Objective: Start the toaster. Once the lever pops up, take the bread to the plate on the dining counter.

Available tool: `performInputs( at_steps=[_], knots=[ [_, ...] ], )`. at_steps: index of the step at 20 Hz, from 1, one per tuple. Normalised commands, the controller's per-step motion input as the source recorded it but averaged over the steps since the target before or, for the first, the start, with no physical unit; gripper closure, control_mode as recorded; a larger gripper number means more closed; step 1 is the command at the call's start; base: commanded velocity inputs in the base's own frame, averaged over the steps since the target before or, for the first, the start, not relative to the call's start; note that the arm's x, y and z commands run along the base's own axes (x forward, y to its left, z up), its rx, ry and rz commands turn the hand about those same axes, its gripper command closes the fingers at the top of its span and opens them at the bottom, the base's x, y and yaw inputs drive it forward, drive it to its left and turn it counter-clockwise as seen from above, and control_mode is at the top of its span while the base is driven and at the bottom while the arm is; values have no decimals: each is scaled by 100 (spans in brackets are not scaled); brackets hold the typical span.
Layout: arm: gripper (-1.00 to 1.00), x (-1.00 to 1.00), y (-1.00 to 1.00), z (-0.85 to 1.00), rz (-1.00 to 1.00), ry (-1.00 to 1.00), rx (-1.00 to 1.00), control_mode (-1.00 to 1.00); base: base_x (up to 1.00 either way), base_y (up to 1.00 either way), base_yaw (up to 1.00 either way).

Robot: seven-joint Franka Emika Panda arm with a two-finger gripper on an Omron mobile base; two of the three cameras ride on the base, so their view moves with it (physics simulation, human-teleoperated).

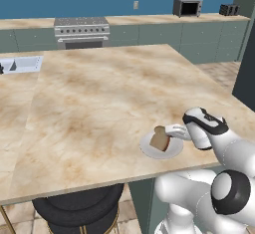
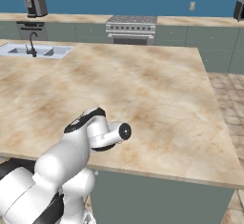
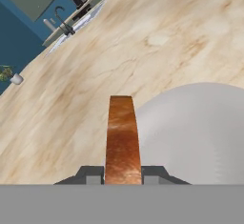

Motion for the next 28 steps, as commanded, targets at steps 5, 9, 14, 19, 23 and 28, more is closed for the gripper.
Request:
performInputs(
  at_steps=[5, 9, 14, 19, 23, 28],
  knots=[
    [100, 0, 0, 0, 0, 0, 0, -100, 0, 0, 0],
    [100, 0, 0, 0, 0, 0, 0, -100, 0, 0, 0],
    [-100, 0, 0, 0, 0, 0, 0, -100, 0, 0, 0],
    [-100, 0, 0, 0, 0, 0, 0, -100, 0, 0, 0],
    [-100, 0, 0, 0, 0, 0, 0, -100, 0, 0, 0],
    [-100, 0, 0, 0, 0, 0, 0, -100, 0, 0, 0]
  ],
)
